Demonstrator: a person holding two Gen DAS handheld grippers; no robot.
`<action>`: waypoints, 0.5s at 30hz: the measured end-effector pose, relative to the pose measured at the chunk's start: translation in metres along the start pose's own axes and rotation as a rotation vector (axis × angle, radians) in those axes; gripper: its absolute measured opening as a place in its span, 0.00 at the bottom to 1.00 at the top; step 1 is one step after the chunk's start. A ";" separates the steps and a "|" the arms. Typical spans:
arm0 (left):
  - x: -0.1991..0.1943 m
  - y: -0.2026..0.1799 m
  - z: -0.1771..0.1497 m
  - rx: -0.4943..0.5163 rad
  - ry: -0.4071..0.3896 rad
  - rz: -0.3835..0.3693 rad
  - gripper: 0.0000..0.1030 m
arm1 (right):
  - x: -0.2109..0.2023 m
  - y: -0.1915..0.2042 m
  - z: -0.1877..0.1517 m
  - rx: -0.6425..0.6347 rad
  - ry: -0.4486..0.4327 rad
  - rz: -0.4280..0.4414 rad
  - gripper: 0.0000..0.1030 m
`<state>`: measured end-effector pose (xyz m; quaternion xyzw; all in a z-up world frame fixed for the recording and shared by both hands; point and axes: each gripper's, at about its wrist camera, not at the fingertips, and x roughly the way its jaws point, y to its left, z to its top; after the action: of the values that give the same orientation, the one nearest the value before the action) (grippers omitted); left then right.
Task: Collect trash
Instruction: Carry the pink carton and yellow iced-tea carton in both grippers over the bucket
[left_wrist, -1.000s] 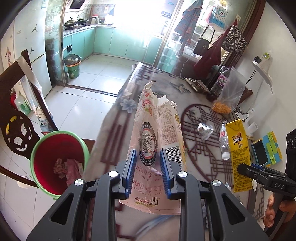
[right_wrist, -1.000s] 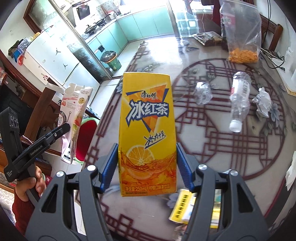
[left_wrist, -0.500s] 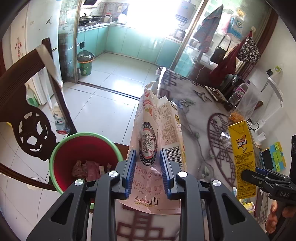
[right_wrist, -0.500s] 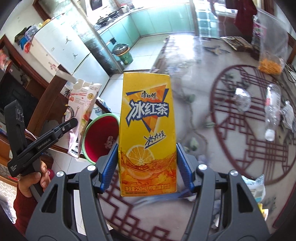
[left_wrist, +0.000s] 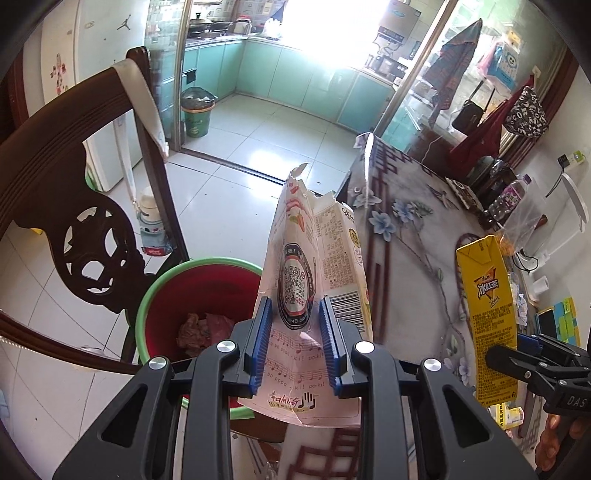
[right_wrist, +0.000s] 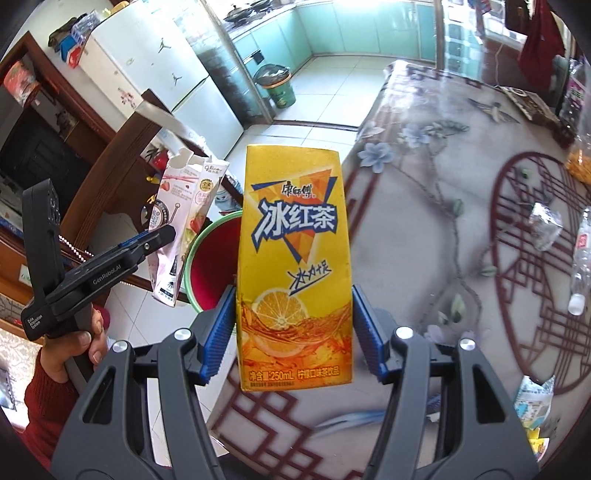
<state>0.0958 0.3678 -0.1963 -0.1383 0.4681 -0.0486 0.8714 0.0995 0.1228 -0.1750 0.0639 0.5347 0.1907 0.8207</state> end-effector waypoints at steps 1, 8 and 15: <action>0.001 0.004 0.000 -0.007 0.002 0.006 0.23 | 0.004 0.002 0.002 -0.004 0.005 0.002 0.57; 0.009 0.032 -0.004 -0.055 0.025 0.044 0.23 | 0.028 0.012 0.010 -0.002 0.044 0.026 0.57; 0.015 0.052 -0.007 -0.102 0.030 0.066 0.23 | 0.042 0.025 0.010 -0.035 0.086 0.027 0.57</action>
<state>0.0958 0.4131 -0.2266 -0.1663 0.4875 0.0022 0.8571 0.1172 0.1630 -0.1995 0.0485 0.5650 0.2139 0.7954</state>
